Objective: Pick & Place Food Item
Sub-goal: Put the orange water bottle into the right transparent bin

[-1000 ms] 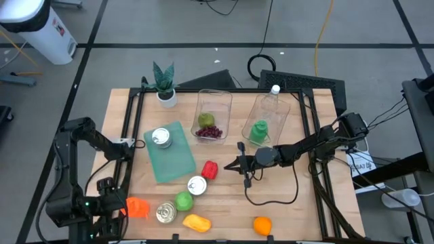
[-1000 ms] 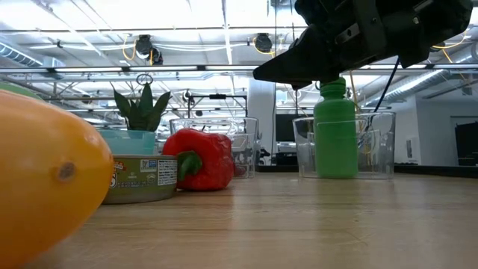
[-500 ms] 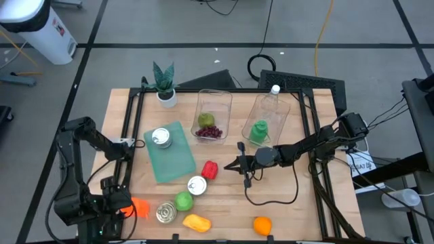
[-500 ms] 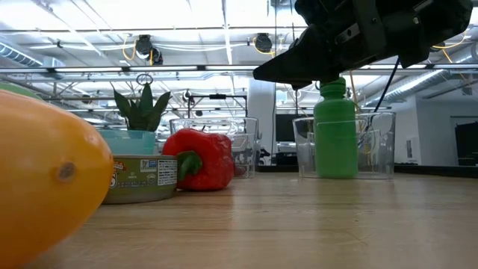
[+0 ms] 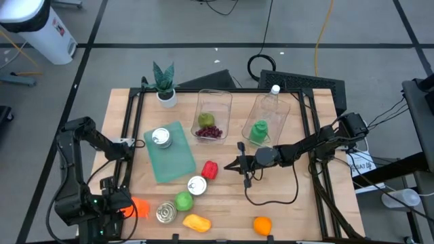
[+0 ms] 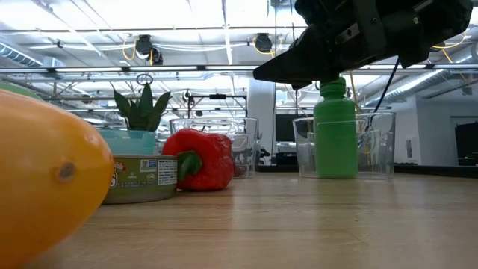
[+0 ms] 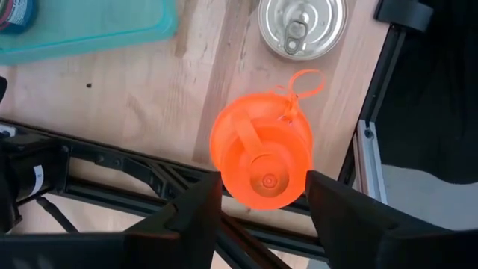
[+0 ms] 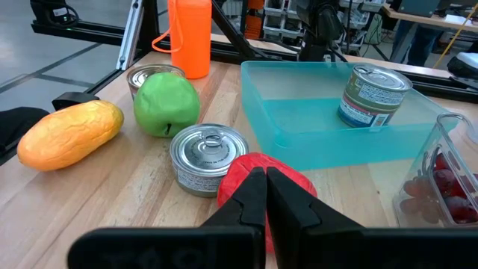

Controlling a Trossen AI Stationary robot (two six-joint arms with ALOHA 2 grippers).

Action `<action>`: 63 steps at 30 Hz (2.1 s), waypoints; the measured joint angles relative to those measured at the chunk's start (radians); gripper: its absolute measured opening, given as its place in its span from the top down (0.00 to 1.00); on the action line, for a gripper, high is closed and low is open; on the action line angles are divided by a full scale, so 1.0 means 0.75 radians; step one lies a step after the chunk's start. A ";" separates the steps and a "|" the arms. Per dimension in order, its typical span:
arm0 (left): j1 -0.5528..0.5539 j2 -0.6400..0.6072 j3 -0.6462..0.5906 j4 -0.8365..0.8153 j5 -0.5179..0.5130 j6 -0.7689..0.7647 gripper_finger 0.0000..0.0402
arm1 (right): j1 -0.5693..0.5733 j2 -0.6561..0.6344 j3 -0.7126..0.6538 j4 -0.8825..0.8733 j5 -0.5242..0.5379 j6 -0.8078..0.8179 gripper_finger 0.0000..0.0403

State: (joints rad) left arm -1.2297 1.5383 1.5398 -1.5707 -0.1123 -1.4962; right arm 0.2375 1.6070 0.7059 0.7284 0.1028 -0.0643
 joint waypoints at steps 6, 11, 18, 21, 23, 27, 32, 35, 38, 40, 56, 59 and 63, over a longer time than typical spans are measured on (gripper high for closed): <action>0.000 0.000 0.000 -0.001 -0.007 0.003 0.48 | 0.000 0.000 0.000 0.000 -0.001 0.000 0.99; 0.010 0.000 0.000 0.000 -0.014 -0.044 0.48 | 0.000 0.000 0.000 0.000 0.000 0.000 0.99; 0.020 0.045 0.000 0.000 0.025 0.015 0.51 | 0.000 0.000 0.000 0.000 0.000 0.000 0.99; 0.027 0.053 0.000 0.002 0.030 0.037 0.52 | 0.000 0.000 0.000 0.000 0.000 0.000 0.99; 0.028 0.053 0.000 0.001 0.036 0.037 0.54 | 0.000 0.000 0.000 0.000 0.000 0.000 0.99; 0.027 0.053 0.000 0.001 0.040 0.055 0.58 | 0.000 0.000 0.000 0.000 0.000 0.001 0.99; 0.027 0.052 0.000 -0.004 0.040 0.104 0.70 | 0.000 -0.001 0.000 0.000 0.000 0.000 0.99; 0.027 0.052 0.000 -0.004 0.038 0.134 0.81 | 0.000 0.000 0.000 0.000 0.000 0.001 0.99; 0.027 0.052 0.001 -0.004 0.042 0.156 0.85 | 0.000 0.000 0.000 0.000 0.000 0.001 0.99; 0.031 0.052 0.001 -0.003 0.042 0.179 0.84 | 0.000 -0.001 0.000 0.000 0.000 0.001 0.99; 0.205 0.044 0.185 0.001 0.045 0.490 0.86 | 0.000 -0.001 0.000 0.006 0.000 0.001 0.99; 0.242 0.044 0.208 0.001 0.045 0.559 0.86 | -0.001 0.000 0.000 0.006 0.000 0.001 0.99; 0.289 0.044 0.248 -0.001 0.005 0.671 0.87 | 0.000 -0.001 0.000 0.027 0.000 0.001 0.99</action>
State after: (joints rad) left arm -1.0126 1.5715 1.7256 -1.5711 -0.1083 -0.9927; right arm 0.2375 1.6066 0.7059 0.7489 0.1028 -0.0639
